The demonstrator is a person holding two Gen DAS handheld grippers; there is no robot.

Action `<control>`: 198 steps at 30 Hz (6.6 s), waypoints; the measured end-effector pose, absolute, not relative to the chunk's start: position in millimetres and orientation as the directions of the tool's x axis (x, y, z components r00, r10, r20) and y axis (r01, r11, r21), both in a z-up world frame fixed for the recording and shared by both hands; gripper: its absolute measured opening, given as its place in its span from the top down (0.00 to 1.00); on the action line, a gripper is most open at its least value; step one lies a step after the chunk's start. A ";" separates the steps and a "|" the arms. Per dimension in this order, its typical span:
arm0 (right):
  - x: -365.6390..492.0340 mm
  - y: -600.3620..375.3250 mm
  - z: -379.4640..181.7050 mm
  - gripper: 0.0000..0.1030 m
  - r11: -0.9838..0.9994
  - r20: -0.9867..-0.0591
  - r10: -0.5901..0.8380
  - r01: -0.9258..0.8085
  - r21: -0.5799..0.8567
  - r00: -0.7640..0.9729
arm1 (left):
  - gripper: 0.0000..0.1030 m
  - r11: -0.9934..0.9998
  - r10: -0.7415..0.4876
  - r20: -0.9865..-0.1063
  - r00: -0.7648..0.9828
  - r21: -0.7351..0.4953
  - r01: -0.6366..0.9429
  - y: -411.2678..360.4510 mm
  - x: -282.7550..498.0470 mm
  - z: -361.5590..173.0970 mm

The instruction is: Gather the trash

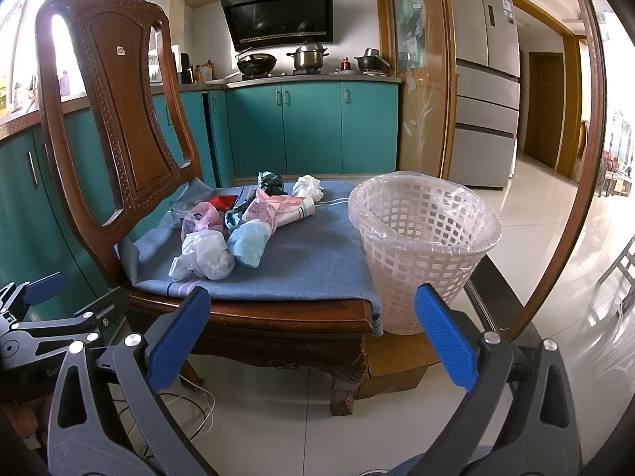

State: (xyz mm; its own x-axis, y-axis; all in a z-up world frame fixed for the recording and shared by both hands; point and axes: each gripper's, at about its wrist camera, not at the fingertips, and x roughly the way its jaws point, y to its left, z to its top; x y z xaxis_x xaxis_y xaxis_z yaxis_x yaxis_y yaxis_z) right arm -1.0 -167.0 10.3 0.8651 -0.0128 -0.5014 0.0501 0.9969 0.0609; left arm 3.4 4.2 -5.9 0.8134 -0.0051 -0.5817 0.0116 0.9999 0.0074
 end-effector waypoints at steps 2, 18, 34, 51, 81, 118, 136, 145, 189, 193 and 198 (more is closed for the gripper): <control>-0.8 -166.9 10.1 0.03 0.997 -0.501 -0.013 0.050 0.061 0.865 | 0.03 1.000 -0.006 -0.582 0.813 0.008 0.013 4.3 3.5 -5.9; -0.2 -167.3 9.4 0.03 0.997 -0.501 -0.013 0.050 0.060 0.865 | 0.03 1.000 -0.006 -0.585 0.811 0.009 0.014 4.8 3.4 -6.6; 1.6 -169.2 8.6 0.03 0.996 -0.499 -0.008 0.050 0.072 0.866 | 0.03 0.999 -0.047 -0.590 0.806 -0.005 0.054 2.1 2.6 -8.3; 4.5 -175.2 8.4 0.03 0.994 -0.510 0.026 0.033 0.106 0.860 | 0.03 1.000 0.022 -0.627 0.778 0.006 -0.024 8.8 16.8 -36.6; 149.4 -165.7 -15.9 0.03 0.958 -0.665 0.254 -0.091 0.270 0.702 | 0.74 0.988 -0.085 -0.759 0.645 0.018 0.151 -4.6 175.2 -56.4; 132.5 -153.0 -2.7 0.80 0.973 -0.610 0.229 -0.173 0.150 0.758 | 0.86 0.989 -0.144 -0.631 0.762 -0.069 0.130 15.8 143.1 -7.2; 130.1 -151.7 0.4 0.80 0.976 -0.594 0.215 -0.157 0.149 0.775 | 0.86 0.992 -0.116 -0.653 0.748 -0.040 0.118 12.9 139.9 -14.4; 130.4 -151.4 -0.1 0.80 0.976 -0.597 0.217 -0.158 0.150 0.772 | 0.85 0.992 -0.116 -0.657 0.745 -0.042 0.117 14.7 141.7 -15.7; 88.0 -359.9 38.7 0.09 0.779 -0.211 -0.363 0.420 0.466 0.908 | 0.52 0.856 -0.441 -0.617 0.652 -0.069 0.513 -225.7 228.1 40.5; 96.4 -359.5 35.5 0.09 0.787 -0.245 -0.331 0.410 0.461 0.911 | 0.13 0.902 -0.317 -0.663 0.678 0.010 0.432 -252.0 253.6 17.1; 114.8 -334.7 32.7 0.09 0.857 -0.307 -0.212 0.327 0.397 0.928 | 0.10 0.931 -0.302 -0.638 0.709 -0.036 0.364 -188.7 225.6 12.8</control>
State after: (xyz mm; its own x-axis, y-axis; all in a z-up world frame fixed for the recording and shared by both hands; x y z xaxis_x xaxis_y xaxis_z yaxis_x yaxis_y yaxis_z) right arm 114.8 -334.7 32.7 0.9278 -0.2122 -0.3069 0.3274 0.8573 0.3972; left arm 225.6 -188.7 12.8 0.7086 -0.3019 -0.6378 0.3637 0.9308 -0.0365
